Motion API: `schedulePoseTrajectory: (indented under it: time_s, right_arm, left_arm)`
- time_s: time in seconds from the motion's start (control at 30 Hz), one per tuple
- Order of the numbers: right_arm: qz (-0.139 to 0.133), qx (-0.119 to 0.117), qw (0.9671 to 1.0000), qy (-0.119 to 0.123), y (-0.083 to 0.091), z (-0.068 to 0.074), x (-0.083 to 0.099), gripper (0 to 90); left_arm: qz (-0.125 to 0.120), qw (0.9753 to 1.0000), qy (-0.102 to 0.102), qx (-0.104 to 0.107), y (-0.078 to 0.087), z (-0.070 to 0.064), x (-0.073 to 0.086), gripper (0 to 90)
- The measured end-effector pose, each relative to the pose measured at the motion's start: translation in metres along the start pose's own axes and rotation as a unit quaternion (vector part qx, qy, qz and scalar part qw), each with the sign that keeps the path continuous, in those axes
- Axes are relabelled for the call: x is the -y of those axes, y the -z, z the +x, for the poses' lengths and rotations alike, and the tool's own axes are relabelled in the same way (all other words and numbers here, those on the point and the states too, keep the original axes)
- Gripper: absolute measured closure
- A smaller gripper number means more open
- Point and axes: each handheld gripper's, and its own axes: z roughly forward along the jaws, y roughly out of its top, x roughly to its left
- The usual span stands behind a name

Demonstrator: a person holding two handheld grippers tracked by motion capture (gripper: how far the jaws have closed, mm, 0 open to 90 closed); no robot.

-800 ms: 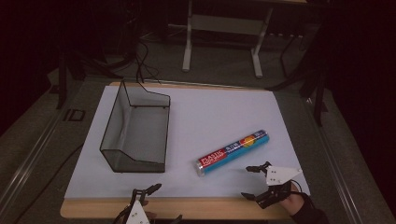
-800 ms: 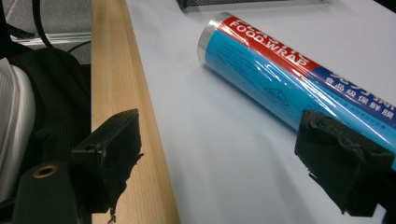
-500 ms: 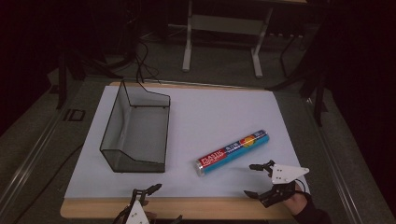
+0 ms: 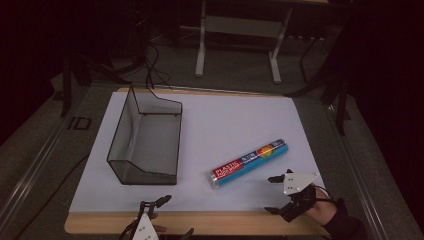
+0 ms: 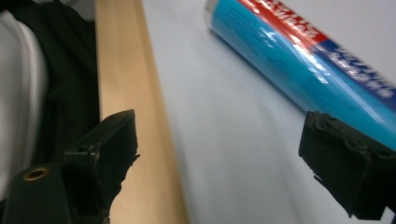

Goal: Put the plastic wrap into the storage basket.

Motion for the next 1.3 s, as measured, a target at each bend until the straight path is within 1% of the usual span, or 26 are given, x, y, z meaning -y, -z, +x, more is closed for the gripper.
schedulePoseTrajectory:
  time_s: [0.07,0.1,0.17,0.2,0.23,0.27,0.33,0.37,0.4,0.47,0.5,0.53,0.57,0.6,0.63,0.67,0.8,0.87,0.93,0.97,1.07,1.1,1.17,1.2,1.3]
  right_arm:
    - [0.007,-0.006,1.0000,-0.003,0.003,-0.005,-0.005,11.4]
    - [0.013,-0.017,0.9998,-0.001,0.003,-0.007,-0.008,11.4]
    - [0.037,-0.017,0.9991,0.011,0.003,-0.010,-0.013,11.4]
    - [0.051,-0.026,0.9983,0.014,0.002,-0.012,-0.015,10.7]
    - [0.061,-0.021,0.9977,0.021,0.001,-0.013,-0.016,10.5]
    - [0.065,-0.011,0.9975,0.026,0.001,-0.014,-0.017,10.6]
    - [0.084,-0.044,0.9954,0.018,-0.002,-0.019,-0.018,10.5]
    - [0.086,-0.035,0.9953,0.027,-0.003,-0.019,-0.018,10.5]
    - [0.088,-0.035,0.9948,0.037,-0.004,-0.019,-0.018,10.4]
    - [0.103,-0.044,0.9930,0.038,-0.006,-0.021,-0.019,10.0]
    - [0.103,-0.044,0.9930,0.038,-0.006,-0.021,-0.019,10.0]
    - [0.112,-0.056,0.9916,0.032,-0.007,-0.024,-0.020,10.0]
    - [0.129,-0.058,0.9894,0.034,-0.009,-0.027,-0.021,10.0]
    - [0.133,-0.043,0.9893,0.042,-0.010,-0.027,-0.023,10.0]
    - [0.142,-0.042,0.9881,0.043,-0.010,-0.028,-0.024,9.9]
    - [0.151,-0.048,0.9865,0.040,-0.011,-0.029,-0.026,9.6]
    - [0.172,-0.042,0.9834,0.039,-0.015,-0.037,-0.033,9.5]
    - [0.178,-0.039,0.9821,0.047,-0.018,-0.041,-0.036,9.5]
    - [0.185,-0.042,0.9807,0.047,-0.020,-0.045,-0.039,9.5]
    - [0.189,-0.039,0.9798,0.052,-0.022,-0.047,-0.041,9.5]
    - [0.205,-0.038,0.9764,0.056,-0.026,-0.053,-0.045,9.5]
    - [0.205,-0.038,0.9764,0.056,-0.026,-0.053,-0.045,9.5]
    - [0.213,-0.037,0.9742,0.063,-0.029,-0.059,-0.050,9.5]
    - [0.211,-0.031,0.9747,0.067,-0.029,-0.061,-0.051,9.5]
    - [0.213,-0.029,0.9738,0.075,-0.031,-0.065,-0.058,9.6]
  left_arm:
    - [-0.001,1.0000,0.001,0.000,0.000,0.000,0.000,1.2]
    - [-0.001,1.0000,0.001,0.000,0.000,0.000,0.000,1.2]
    - [-0.001,1.0000,0.002,-0.001,0.000,0.001,0.000,1.2]
    - [0.000,1.0000,0.002,0.000,0.001,0.001,0.000,1.2]
    - [-0.001,1.0000,0.002,0.000,0.001,0.001,0.000,1.2]
    - [-0.001,1.0000,0.002,0.000,0.001,0.001,0.000,1.2]
    - [-0.001,1.0000,0.002,0.001,0.000,0.001,0.000,1.2]
    - [-0.002,1.0000,0.002,0.001,0.000,0.001,0.000,1.2]
    - [-0.002,1.0000,0.003,0.002,0.000,0.001,0.000,1.2]
    - [-0.002,1.0000,0.005,0.004,-0.001,0.002,0.000,1.2]
    - [-0.002,1.0000,0.005,0.004,-0.001,0.002,0.000,1.2]
    - [-0.001,1.0000,0.005,0.005,-0.001,0.002,0.000,1.2]
    - [-0.003,1.0000,0.006,0.006,0.000,0.002,0.000,1.2]
    - [-0.004,1.0000,0.006,0.006,0.000,0.002,0.000,1.2]
    - [-0.005,0.9999,0.006,0.006,0.000,0.002,0.000,1.2]
    - [-0.005,0.9999,0.007,0.007,0.000,0.002,0.000,1.2]
    - [-0.004,0.9999,0.008,0.009,0.000,0.003,0.000,1.2]
    - [-0.004,0.9999,0.007,0.009,0.000,0.003,0.000,1.2]
    - [-0.006,0.9999,0.008,0.009,0.000,0.003,0.000,1.2]
    - [-0.006,0.9999,0.009,0.009,0.000,0.003,0.000,1.2]
    - [-0.006,0.9999,0.010,0.010,0.000,0.003,0.000,1.2]
    - [-0.006,0.9999,0.010,0.010,0.000,0.003,0.000,1.2]
    - [-0.005,0.9999,0.009,0.010,0.000,0.003,0.000,1.2]
    - [-0.005,0.9999,0.009,0.010,0.000,0.003,0.000,1.2]
    - [-0.004,0.9999,0.010,0.011,0.000,0.003,0.001,1.2]
